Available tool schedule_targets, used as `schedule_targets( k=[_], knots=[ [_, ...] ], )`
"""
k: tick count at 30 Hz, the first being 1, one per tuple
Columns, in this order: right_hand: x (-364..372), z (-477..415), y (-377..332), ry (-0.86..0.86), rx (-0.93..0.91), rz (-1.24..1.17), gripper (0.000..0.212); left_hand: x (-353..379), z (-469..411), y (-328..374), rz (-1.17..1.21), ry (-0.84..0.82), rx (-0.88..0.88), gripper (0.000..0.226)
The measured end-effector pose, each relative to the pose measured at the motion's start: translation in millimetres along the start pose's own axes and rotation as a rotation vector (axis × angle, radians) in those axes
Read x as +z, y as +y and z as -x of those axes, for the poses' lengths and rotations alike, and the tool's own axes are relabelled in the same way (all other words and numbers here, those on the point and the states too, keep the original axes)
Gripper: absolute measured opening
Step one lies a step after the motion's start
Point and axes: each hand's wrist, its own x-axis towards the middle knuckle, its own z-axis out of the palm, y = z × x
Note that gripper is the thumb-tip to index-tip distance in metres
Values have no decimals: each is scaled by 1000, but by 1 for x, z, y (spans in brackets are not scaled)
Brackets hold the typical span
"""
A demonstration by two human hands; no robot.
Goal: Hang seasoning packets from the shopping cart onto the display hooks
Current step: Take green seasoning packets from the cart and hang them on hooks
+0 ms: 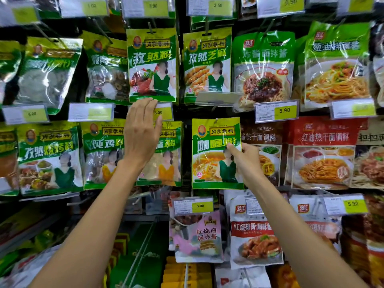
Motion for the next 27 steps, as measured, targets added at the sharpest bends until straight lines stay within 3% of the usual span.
schedule_targets(
  k=[9,15,18,22,27],
  knots=[
    [23,-11,13,197,-24,142,39,-2,0,-2,-1,-20,18,37],
    [13,-1,19,127,-87,176,40,-6,0,-2,17,-29,16,38],
    [-8,9,20,149,-100,192,25,-9,7,6,19,37,23,35],
    [-49,38,22,206,-174,244,22,-6,40,52,172,26,43,30],
    [-128,97,38,218,-149,357,28,1,105,156,533,-189,-113,28]
  ],
)
